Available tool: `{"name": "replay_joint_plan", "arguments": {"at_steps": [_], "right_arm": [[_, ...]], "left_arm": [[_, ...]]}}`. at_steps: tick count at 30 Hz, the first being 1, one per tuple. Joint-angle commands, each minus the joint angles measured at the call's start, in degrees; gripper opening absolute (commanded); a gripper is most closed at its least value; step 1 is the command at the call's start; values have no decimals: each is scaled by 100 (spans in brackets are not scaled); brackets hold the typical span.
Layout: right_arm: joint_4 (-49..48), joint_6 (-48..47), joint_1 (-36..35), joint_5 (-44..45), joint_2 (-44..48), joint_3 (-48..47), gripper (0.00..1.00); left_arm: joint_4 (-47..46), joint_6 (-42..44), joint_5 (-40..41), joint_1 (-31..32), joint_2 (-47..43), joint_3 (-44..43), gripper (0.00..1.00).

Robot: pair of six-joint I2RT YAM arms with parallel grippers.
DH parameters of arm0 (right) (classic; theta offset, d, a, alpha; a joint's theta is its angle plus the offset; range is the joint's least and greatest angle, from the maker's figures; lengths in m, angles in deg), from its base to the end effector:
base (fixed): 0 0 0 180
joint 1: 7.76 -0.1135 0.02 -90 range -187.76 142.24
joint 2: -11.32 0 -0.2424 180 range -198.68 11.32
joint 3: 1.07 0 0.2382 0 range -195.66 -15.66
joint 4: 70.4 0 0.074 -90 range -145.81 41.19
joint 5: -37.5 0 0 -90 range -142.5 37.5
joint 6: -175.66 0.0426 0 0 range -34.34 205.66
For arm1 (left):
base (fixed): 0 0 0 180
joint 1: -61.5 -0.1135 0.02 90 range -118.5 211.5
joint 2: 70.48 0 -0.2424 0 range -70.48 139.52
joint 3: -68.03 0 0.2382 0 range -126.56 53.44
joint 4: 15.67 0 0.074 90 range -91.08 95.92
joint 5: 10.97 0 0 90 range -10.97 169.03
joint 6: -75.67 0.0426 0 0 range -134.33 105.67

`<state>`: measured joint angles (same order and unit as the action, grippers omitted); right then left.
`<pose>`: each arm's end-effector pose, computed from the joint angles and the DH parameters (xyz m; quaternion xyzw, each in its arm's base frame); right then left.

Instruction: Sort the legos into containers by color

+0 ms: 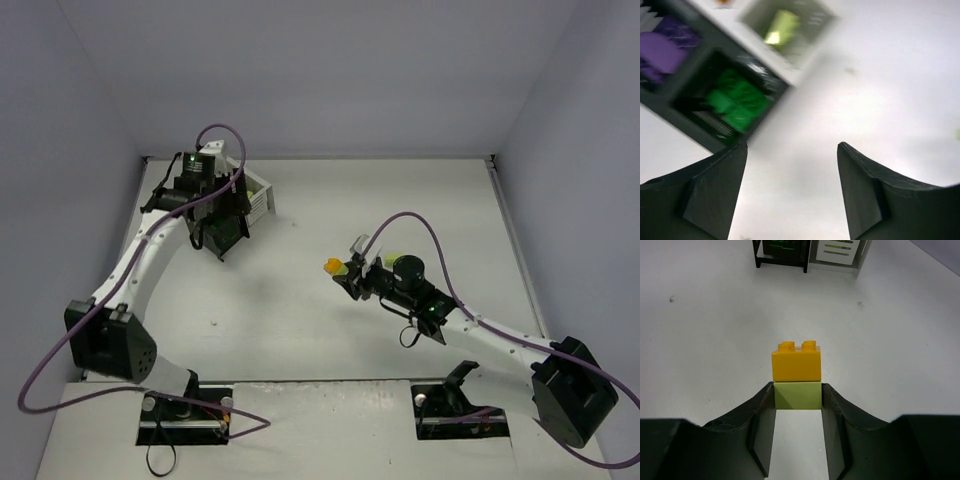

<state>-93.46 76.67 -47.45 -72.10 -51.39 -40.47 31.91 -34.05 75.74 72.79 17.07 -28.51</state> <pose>0.1769 0.1654 0.2342 -0.3972 0.5867 0.3004 0.6385 0.3290 -0.0682 0.3202 -0.0538 0.8991 -0.1408 0.4109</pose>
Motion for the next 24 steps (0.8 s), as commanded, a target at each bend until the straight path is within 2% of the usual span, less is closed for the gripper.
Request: {"name": "replay_joint_plan", "arguments": {"at_steps": [1, 5, 8, 12, 16, 24], "right_arm": [[-700, 38, 31, -281, 207, -15, 0], [-805, 47, 22, -431, 295, 38, 0], [-832, 47, 4, -572, 339, 47, 0], [-832, 56, 4, -616, 383, 56, 0], [-849, 56, 13, -695, 445, 74, 0], [-849, 64, 4, -747, 559, 100, 0]], "left_arm": [[-310, -381, -1433, 443, -948, 108, 68], [-758, -690, -2016, 1137, -1354, 583, 74], [-1198, -893, -2352, 2191, -1373, 988, 75], [-1242, -744, -2211, 2527, -1179, 1023, 75], [-1514, -691, -2483, 2764, -959, 1058, 75], [-1638, -594, -2554, 2826, -748, 1058, 73]]}}
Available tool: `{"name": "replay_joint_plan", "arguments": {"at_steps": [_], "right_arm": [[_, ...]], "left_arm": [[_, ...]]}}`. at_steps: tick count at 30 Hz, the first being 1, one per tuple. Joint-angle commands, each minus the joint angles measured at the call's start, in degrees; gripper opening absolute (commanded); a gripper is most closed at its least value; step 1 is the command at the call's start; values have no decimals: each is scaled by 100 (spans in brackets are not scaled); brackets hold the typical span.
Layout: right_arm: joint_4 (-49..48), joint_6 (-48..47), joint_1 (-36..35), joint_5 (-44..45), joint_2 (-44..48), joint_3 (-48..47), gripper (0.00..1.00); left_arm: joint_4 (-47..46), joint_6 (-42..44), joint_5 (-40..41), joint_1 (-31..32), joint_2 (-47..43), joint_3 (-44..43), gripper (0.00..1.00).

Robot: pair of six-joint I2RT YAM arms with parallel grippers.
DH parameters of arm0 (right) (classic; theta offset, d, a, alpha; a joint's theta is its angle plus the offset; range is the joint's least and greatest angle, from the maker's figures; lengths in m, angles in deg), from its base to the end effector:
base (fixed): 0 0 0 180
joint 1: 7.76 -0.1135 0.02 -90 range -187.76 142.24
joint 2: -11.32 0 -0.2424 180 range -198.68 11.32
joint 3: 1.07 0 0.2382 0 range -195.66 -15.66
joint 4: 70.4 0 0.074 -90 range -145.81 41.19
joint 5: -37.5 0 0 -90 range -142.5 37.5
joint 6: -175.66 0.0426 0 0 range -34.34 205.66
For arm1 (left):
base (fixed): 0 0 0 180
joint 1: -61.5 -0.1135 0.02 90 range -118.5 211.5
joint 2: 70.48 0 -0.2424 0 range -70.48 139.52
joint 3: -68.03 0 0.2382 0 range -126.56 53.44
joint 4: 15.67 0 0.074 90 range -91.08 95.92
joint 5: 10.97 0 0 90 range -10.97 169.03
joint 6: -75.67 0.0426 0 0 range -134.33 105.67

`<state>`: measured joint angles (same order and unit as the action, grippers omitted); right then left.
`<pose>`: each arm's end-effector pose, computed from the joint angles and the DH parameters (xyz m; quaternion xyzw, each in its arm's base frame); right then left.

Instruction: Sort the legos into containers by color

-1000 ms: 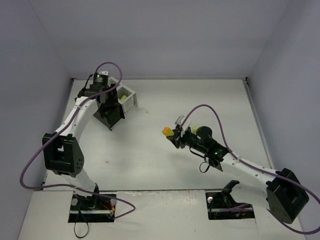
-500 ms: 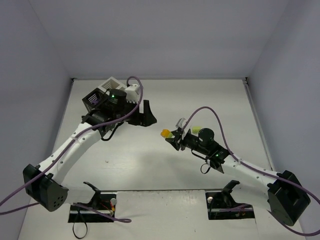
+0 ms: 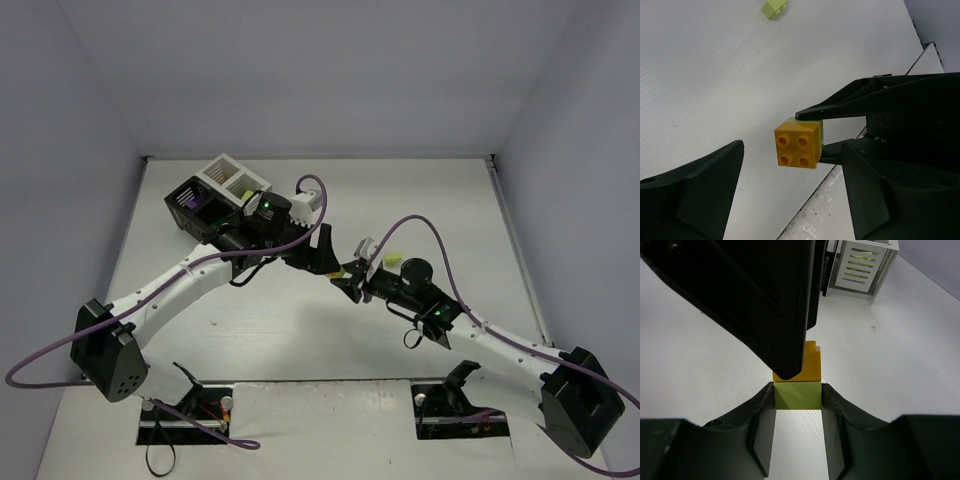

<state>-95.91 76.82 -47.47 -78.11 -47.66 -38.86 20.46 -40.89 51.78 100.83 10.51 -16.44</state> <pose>0.1646 0.1606 0.2436 -0.4207 0.5376 0.3356 0.6491 0.2305 -0.2141 0.3070 0.2072 0.8348 -0.4271 0.2789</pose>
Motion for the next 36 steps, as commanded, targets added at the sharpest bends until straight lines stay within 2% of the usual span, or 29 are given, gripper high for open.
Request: {"name": "replay_joint_plan", "arguments": {"at_steps": [1, 11, 14, 16, 18, 21, 25, 32, 36], "right_arm": [[-613, 49, 15, -155, 203, -62, 0], [-622, 58, 15, -182, 282, -35, 0], [-640, 58, 7, -147, 299, -27, 0], [-648, 49, 6, -138, 282, -27, 0], [-649, 49, 15, -129, 247, -27, 0], [-666, 40, 6, -103, 194, -18, 0], [-701, 32, 15, -59, 141, -9, 0], [-719, 14, 7, 47, -34, -35, 0], [-710, 14, 15, 126, -166, -71, 0]], "left_arm": [[-519, 90, -193, 22, -66, -157, 71], [-730, 29, -624, 31, 198, -148, 61], [-765, 20, -712, 31, 242, -130, 53], [-756, 11, -730, 22, 216, -130, 36], [-748, 20, -756, 22, 180, -157, 23], [-573, 81, -800, -22, 145, -244, 17], [-370, 117, -1158, -346, 84, -376, 16], [341, 459, -1634, -1313, -75, -929, 16], [982, 793, -1425, -1901, 66, -1544, 16]]}}
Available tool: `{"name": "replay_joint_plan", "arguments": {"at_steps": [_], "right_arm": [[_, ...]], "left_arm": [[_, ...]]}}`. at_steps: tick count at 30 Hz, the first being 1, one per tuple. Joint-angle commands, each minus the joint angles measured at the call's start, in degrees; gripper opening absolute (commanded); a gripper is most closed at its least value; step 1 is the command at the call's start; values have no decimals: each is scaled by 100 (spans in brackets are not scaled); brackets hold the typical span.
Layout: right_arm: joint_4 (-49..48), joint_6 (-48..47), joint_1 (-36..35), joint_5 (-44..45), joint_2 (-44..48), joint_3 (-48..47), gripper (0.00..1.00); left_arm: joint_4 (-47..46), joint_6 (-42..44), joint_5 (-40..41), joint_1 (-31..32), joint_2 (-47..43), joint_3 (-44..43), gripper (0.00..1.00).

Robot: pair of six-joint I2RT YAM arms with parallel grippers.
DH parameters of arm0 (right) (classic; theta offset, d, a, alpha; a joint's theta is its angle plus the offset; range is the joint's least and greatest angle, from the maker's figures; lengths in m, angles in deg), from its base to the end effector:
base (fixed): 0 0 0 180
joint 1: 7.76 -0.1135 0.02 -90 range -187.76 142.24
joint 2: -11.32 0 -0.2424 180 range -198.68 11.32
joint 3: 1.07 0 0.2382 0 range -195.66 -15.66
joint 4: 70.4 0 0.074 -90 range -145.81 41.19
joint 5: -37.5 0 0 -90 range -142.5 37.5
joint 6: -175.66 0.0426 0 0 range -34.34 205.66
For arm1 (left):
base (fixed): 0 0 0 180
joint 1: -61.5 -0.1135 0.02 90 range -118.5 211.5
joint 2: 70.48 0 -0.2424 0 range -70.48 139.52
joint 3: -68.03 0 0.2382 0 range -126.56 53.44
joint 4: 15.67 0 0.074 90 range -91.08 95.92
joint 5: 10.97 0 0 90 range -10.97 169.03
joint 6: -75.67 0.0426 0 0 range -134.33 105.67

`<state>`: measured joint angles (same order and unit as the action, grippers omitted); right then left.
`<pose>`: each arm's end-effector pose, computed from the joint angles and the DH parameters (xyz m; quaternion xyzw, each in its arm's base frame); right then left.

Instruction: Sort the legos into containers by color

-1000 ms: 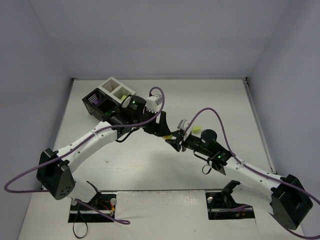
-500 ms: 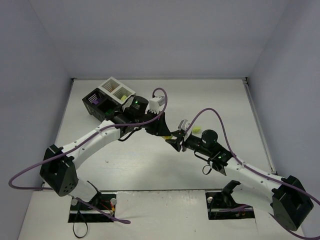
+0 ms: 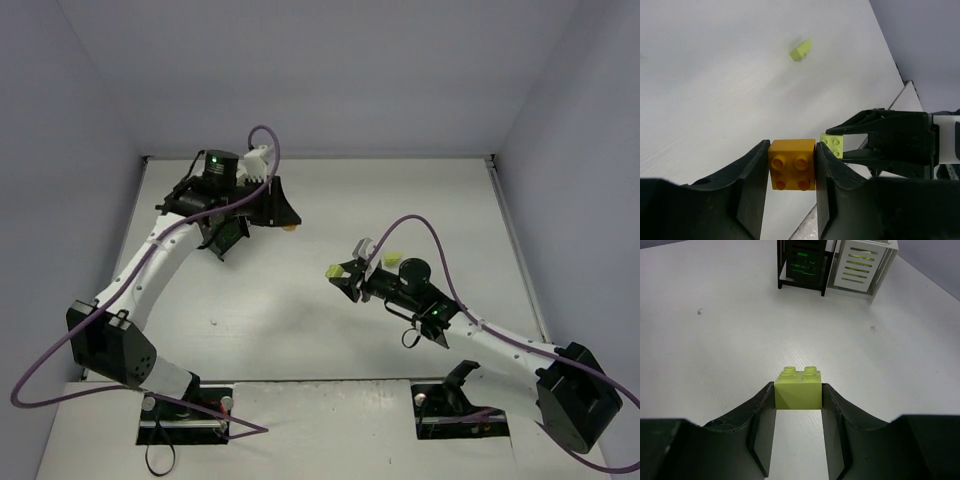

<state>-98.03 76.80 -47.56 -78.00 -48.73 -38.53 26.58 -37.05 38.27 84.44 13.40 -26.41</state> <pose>0.1657 0.1619 0.2419 -0.4197 0.5331 0.3355 0.6535 0.2827 -0.1499 0.3423 0.1712 0.8183 -0.4575 0.3029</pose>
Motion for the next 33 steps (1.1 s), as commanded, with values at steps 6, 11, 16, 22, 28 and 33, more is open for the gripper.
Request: {"name": "replay_joint_plan", "arguments": {"at_steps": [6, 11, 16, 22, 28, 33], "right_arm": [[-481, 69, 15, 159, -77, -121, 0], [-428, 69, 15, 229, -77, -147, 0], [-366, 51, 15, 247, -77, -182, 0], [-279, 34, 15, 194, -130, -235, 0], [-261, 34, -2, 133, -112, -235, 0], [-243, 16, -2, 133, -147, -244, 0]], "left_arm": [[759, 769, 2531, -685, 453, -1804, 17], [136, 944, 3863, -1160, 1130, -2306, 17], [-173, 1033, 4418, -1441, 1823, -2640, 17], [-261, 1208, 4497, -1608, 2649, -3316, 17], [-244, 1279, 4611, -1731, 3370, -3905, 23], [11, 1296, 4594, -1749, 3802, -4327, 38]]}}
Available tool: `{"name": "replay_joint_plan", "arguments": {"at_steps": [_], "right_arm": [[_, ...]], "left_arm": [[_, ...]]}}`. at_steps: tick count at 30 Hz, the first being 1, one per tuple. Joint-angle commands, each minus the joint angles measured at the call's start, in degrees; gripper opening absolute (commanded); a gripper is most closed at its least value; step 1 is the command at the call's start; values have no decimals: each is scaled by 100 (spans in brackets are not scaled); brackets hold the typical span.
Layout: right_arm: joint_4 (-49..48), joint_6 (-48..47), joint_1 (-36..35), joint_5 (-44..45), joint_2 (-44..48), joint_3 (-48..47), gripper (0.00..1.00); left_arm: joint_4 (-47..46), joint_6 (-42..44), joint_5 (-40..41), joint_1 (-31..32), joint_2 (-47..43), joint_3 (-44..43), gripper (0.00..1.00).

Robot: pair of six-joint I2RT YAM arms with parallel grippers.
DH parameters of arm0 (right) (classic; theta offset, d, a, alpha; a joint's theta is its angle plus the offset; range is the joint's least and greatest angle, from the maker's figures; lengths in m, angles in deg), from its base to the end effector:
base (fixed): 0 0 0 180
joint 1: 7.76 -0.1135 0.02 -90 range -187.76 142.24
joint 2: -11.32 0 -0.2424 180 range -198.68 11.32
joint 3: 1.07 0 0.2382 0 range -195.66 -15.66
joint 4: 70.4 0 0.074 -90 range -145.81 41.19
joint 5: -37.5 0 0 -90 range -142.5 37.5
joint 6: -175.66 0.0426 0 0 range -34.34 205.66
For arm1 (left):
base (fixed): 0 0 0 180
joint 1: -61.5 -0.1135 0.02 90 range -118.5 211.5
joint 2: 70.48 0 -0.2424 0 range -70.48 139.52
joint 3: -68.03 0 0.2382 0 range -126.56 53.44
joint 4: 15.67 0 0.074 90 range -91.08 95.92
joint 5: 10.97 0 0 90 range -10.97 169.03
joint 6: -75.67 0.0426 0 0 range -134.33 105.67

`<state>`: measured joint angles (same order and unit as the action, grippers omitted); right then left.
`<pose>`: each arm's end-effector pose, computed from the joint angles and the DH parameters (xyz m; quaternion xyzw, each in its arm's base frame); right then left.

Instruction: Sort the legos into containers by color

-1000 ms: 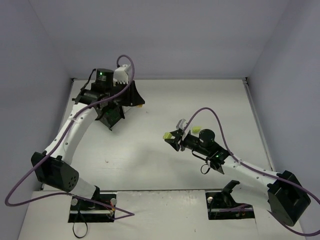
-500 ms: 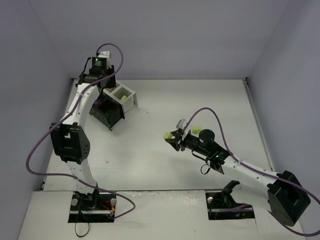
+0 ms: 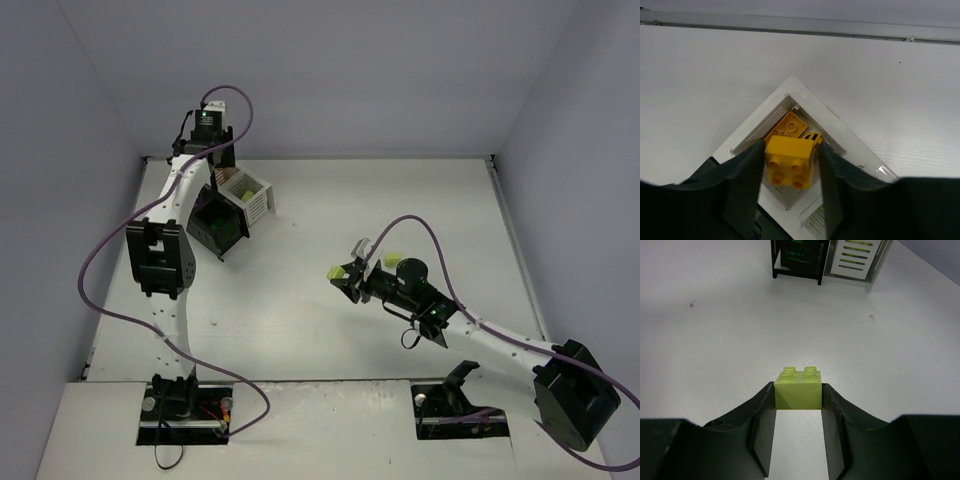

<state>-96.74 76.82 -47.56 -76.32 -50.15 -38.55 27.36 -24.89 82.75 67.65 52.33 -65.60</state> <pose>0.1693 0.1635 0.2343 -0.4147 0.5561 0.3261 0.6422 0.4814 -0.0491 0.2998 -0.0493 0.8738 -0.0421 0.4820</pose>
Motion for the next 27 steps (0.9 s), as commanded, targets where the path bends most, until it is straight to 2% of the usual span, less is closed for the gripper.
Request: {"name": "replay_joint_plan", "arguments": {"at_steps": [1, 3, 7, 11, 16, 20, 27], "right_arm": [[-372, 14, -2, -36, 4, -242, 0], [-372, 14, -2, -18, 12, -233, 0], [-363, 5, -11, -18, 21, -233, 0], [-442, 5, -29, -9, 126, -189, 0], [-609, 5, -55, -18, 302, -57, 0], [-644, -4, -81, -62, 338, -31, 0], [-689, -4, -117, -124, 470, 22, 0]], "left_arm": [[-15, 81, 155, -70, -81, -461, 43], [3, 64, 94, -70, -116, -436, 54], [-23, -24, -12, -70, -344, -278, 66], [-14, -357, -380, -18, -1115, 221, 68], [-15, -929, -1854, 316, -2268, 1136, 70], [-14, -1272, -2727, 990, -3242, 2050, 70], [-102, -1527, -3720, 2107, -3878, 3280, 71]]}}
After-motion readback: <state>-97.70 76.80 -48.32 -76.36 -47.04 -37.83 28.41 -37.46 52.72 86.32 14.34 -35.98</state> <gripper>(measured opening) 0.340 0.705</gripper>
